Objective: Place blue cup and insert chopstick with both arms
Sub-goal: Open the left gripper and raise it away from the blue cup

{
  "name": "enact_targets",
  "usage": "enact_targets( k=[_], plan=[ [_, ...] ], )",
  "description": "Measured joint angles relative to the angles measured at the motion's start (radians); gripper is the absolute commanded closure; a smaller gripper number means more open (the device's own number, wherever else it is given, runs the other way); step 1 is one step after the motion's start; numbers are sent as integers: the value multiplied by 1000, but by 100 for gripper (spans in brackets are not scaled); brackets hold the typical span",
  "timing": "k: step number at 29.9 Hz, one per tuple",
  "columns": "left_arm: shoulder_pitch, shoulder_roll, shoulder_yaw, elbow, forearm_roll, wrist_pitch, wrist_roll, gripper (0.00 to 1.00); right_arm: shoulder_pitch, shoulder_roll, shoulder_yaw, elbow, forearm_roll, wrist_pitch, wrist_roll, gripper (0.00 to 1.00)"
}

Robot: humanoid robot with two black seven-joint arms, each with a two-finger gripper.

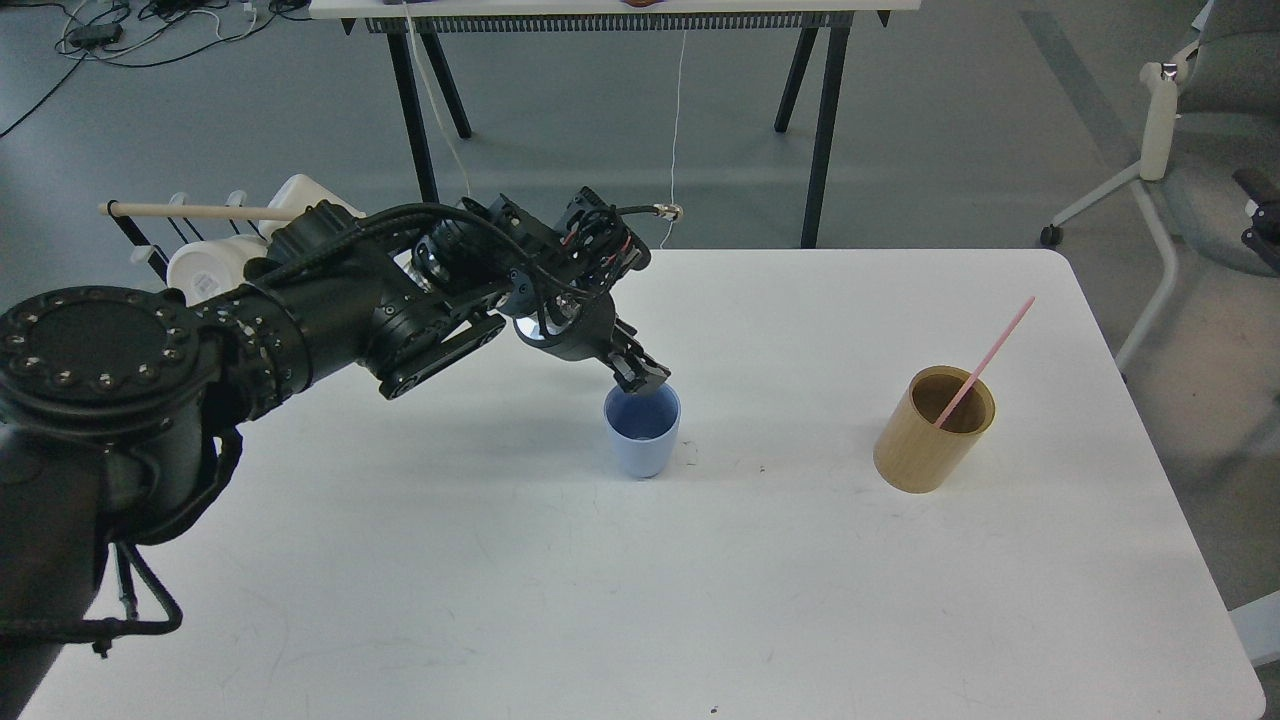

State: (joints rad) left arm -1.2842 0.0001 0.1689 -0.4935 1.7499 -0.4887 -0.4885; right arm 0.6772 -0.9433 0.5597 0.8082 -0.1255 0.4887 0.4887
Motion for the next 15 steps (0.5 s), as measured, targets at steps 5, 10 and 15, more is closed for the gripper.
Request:
enact_targets(
  k=[5, 10, 15],
  plan=[
    [11, 17, -119, 16, -157, 0, 0, 8, 44, 0, -7, 3, -87, 0, 0, 1],
    [75, 96, -328, 19, -494, 0, 0, 6, 91, -7, -12, 92, -381, -25, 0, 1],
    [137, 178, -464, 7, -869, 0, 0, 6, 74, -68, -21, 276, -692, -315, 0, 1]
  ],
)
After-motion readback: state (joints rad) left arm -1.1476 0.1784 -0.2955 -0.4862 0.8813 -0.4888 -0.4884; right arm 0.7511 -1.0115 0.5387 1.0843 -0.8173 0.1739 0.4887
